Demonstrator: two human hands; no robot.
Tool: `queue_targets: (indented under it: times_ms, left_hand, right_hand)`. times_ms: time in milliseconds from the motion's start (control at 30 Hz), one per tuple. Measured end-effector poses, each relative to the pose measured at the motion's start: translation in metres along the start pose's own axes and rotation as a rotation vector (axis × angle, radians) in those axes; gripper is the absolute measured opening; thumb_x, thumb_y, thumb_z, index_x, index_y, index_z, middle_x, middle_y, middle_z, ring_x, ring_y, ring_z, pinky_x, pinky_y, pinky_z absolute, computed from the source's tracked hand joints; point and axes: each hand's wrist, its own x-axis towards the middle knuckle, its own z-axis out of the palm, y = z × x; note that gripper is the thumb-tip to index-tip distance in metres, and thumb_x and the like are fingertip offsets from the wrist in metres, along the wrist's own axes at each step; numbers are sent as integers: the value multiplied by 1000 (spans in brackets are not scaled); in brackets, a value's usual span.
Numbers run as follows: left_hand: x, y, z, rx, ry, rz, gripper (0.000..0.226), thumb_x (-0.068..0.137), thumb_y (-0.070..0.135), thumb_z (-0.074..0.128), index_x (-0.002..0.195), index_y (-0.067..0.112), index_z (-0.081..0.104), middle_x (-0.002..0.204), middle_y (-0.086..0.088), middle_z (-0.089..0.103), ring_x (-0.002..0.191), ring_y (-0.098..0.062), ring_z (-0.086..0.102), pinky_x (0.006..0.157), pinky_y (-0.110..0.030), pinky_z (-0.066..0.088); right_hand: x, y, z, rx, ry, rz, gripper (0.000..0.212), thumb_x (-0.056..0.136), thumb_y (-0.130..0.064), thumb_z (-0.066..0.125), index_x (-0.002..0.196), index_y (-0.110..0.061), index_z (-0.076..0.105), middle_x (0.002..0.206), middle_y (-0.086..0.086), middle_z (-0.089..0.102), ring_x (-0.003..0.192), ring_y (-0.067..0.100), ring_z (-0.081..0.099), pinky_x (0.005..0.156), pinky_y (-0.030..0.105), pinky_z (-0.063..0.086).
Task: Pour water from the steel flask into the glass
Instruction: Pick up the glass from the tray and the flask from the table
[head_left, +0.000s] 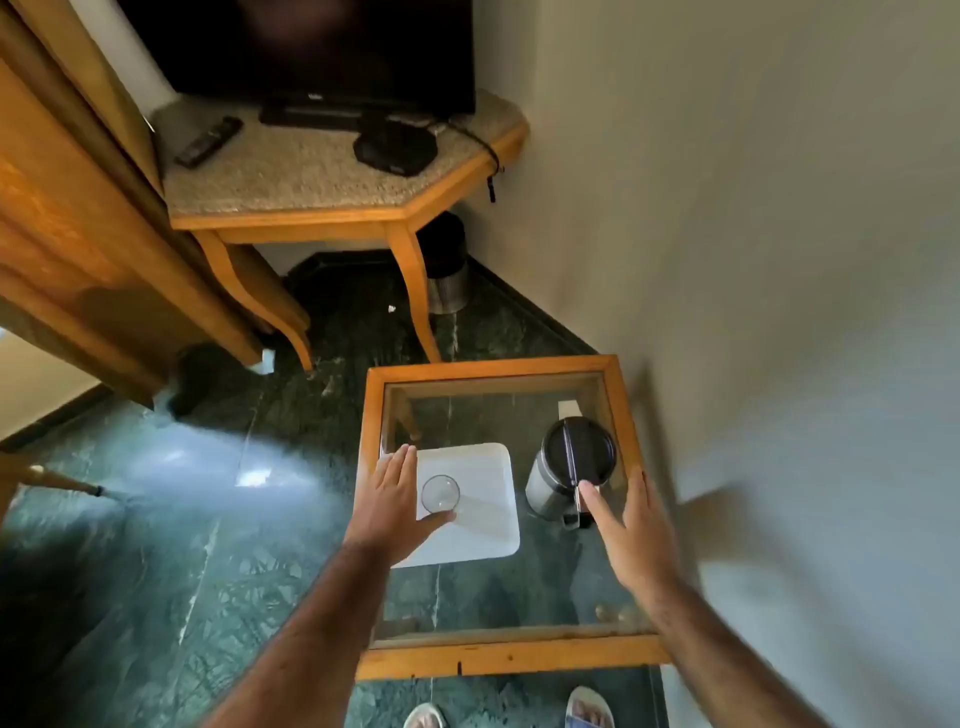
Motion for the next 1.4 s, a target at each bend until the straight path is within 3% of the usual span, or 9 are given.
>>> queue_targets:
  times_ms: [100, 200, 367, 467, 600, 933, 1067, 1267, 1400]
  left_hand:
    - [8, -7, 34, -136, -39, -86, 113, 81, 53, 84, 164, 9, 21, 171, -8, 31, 158, -27, 29, 129, -44, 27]
    - [10, -10, 69, -417, 3, -236, 103, 73, 34, 96, 155, 14, 38, 156, -8, 52, 142, -28, 50, 118, -45, 42]
    - [31, -20, 113, -685, 42, -397, 97, 77, 25, 94, 158, 19, 39, 157, -9, 52, 141, -33, 52, 117, -49, 43]
    - [44, -22, 136, -800, 100, -422, 85, 78, 21, 94, 149, 22, 48, 149, -5, 58, 132, -30, 57, 112, -47, 49]
    - [56, -25, 158, -887, 187, -479, 74, 76, 26, 95, 139, 26, 57, 136, 1, 66, 120, -26, 63, 101, -40, 54]
    - [64, -26, 170, -814, 281, -422, 70, 75, 29, 95, 135, 32, 59, 127, 4, 70, 112, -22, 65, 101, -45, 59]
    - [59, -18, 152, -814, 295, -360, 69, 75, 30, 95, 134, 35, 58, 126, 8, 69, 112, -21, 66, 101, -46, 60]
    - [50, 2, 84, -868, 302, -228, 66, 74, 25, 95, 131, 31, 62, 119, 8, 71, 111, -20, 69, 95, -45, 64]
    - [29, 29, 22, -895, 295, -122, 65, 73, 28, 97, 124, 44, 60, 117, 20, 71, 113, -16, 70, 96, -34, 63]
  right_hand:
    - [-4, 17, 22, 315, 10, 162, 112, 72, -100, 50, 151, -21, 54, 152, 2, 61, 140, 21, 55, 113, 44, 46]
    - [-11, 26, 41, 522, -52, 248, 107, 54, -106, 54, 131, -34, 67, 129, -20, 67, 117, -3, 57, 88, 23, 43]
    - [2, 33, 61, 678, -42, 210, 74, 63, -98, 54, 97, -39, 82, 123, -22, 70, 116, -6, 55, 104, 39, 35]
    - [14, 48, 74, 773, 73, 111, 78, 70, -95, 60, 79, -20, 78, 100, -1, 81, 114, 14, 70, 111, 46, 41]
    - [20, 61, 88, 854, 136, 17, 76, 79, -86, 65, 71, -10, 62, 80, 9, 65, 102, 33, 63, 115, 60, 37]
    - [40, 44, 92, 1080, 284, -49, 35, 91, -55, 68, 68, -30, 66, 67, -10, 50, 68, 14, 46, 80, 37, 35]
    - [59, 31, 64, 1170, 318, -19, 34, 90, -49, 69, 63, -29, 67, 60, -10, 45, 60, 11, 42, 71, 28, 36]
    - [42, 10, 21, 1075, 189, -117, 35, 91, -47, 66, 62, -28, 63, 60, -9, 43, 60, 13, 38, 69, 35, 29]
    - [15, -26, -26, 1011, 144, -178, 38, 88, -47, 67, 58, -27, 55, 57, -8, 40, 61, 15, 34, 68, 40, 25]
